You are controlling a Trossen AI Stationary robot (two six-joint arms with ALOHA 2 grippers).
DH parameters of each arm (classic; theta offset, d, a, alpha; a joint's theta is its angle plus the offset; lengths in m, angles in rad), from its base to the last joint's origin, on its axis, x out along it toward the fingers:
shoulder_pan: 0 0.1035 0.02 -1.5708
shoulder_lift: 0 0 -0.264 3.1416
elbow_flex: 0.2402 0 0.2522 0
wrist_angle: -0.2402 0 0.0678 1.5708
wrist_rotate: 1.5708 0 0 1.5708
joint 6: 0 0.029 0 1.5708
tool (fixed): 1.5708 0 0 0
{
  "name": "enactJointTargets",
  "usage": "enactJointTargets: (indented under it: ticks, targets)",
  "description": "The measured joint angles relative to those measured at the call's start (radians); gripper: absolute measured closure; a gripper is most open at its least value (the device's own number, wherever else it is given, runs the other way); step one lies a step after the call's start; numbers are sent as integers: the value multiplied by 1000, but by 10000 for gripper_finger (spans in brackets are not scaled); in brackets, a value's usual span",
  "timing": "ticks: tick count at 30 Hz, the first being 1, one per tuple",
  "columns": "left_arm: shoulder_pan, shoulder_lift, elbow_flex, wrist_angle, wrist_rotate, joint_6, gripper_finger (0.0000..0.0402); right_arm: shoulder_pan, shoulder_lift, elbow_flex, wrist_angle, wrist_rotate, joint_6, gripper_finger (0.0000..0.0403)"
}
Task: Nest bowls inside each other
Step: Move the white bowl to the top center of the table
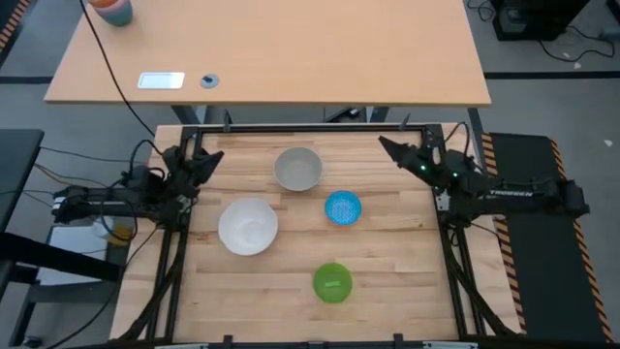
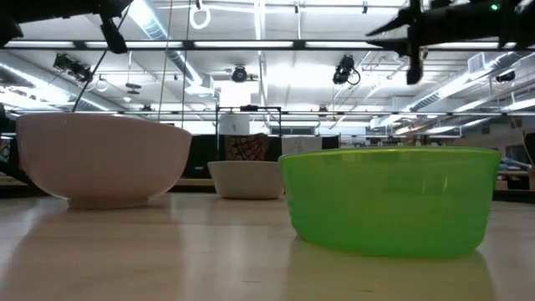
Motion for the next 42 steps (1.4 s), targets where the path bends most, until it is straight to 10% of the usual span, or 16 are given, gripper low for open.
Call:
enactJointTargets:
  ticks: [11, 25, 42]
  targets:
    - [1, 112, 0, -154, 2, -162, 379, -23, 289, 258, -72, -155, -241, 333]
    - [1, 127, 0, -411, 161, -436, 379, -123, 364, 300, -175, -341, -225, 220]
    - [95, 394, 473, -1083, 160, -58, 375, -161, 378, 300, -217, -311, -292, 209]
